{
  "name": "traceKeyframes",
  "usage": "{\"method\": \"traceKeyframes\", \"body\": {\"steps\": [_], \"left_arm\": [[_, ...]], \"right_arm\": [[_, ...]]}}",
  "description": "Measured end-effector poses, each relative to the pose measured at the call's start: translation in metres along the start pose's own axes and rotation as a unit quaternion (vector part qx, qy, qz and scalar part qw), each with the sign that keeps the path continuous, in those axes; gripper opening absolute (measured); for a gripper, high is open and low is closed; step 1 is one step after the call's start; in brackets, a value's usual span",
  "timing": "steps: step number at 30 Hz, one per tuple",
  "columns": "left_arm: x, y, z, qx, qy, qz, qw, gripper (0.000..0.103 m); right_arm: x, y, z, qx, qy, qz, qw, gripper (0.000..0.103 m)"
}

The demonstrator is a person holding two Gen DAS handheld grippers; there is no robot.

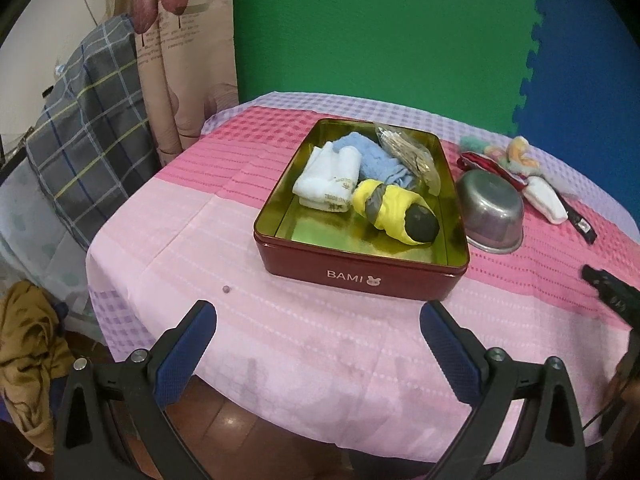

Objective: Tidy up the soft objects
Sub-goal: 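Grasp the orange-striped towel with the left gripper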

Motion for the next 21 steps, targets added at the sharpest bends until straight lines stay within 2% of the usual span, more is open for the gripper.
{"method": "traceKeyframes", "body": {"steps": [2, 5, 6, 7, 9, 12, 14, 18, 21], "left_arm": [[-0.001, 0.0, 0.002, 0.005, -0.007, 0.003, 1.0, 0.101], [-0.003, 0.002, 0.007, 0.012, -0.021, 0.011, 0.9997, 0.101], [-0.004, 0.002, 0.008, 0.016, -0.025, 0.013, 0.9995, 0.101], [-0.005, 0.001, 0.009, 0.019, -0.03, 0.015, 0.9993, 0.101], [-0.007, 0.001, 0.013, 0.022, -0.042, 0.017, 0.9987, 0.101], [-0.013, -0.001, 0.022, 0.025, -0.067, 0.02, 0.9973, 0.101], [-0.02, -0.001, 0.033, 0.02, -0.091, 0.019, 0.9955, 0.101], [-0.03, 0.006, 0.059, 0.0, -0.148, 0.032, 0.9884, 0.101], [-0.029, 0.016, 0.086, -0.025, -0.195, 0.051, 0.9792, 0.102]], "right_arm": [[-0.01, -0.006, 0.042, -0.062, -0.024, -0.017, 0.998, 0.054], [-0.018, -0.008, 0.087, -0.1, -0.067, -0.023, 0.992, 0.054], [-0.021, -0.011, 0.102, -0.119, -0.083, -0.037, 0.989, 0.054], [-0.025, -0.014, 0.112, -0.121, -0.101, -0.049, 0.986, 0.054], [-0.026, -0.01, 0.121, -0.096, -0.129, -0.029, 0.987, 0.064], [-0.023, -0.014, 0.115, -0.102, -0.11, -0.038, 0.988, 0.07], [-0.018, -0.021, 0.108, -0.1, -0.089, -0.045, 0.99, 0.077], [-0.019, -0.021, 0.107, -0.083, -0.092, -0.037, 0.992, 0.079], [-0.021, -0.018, 0.107, -0.064, -0.101, -0.025, 0.992, 0.079]]}}
Point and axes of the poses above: each gripper's, at about its wrist camera, not at the fingertips, and y roughly against the way its jaws point, z to its right, x to its top, the point moved 5 cm from there along -y, roughly the way its jaws point, and after that the axes turned 9 degrees about y, right-handed, at the moved point
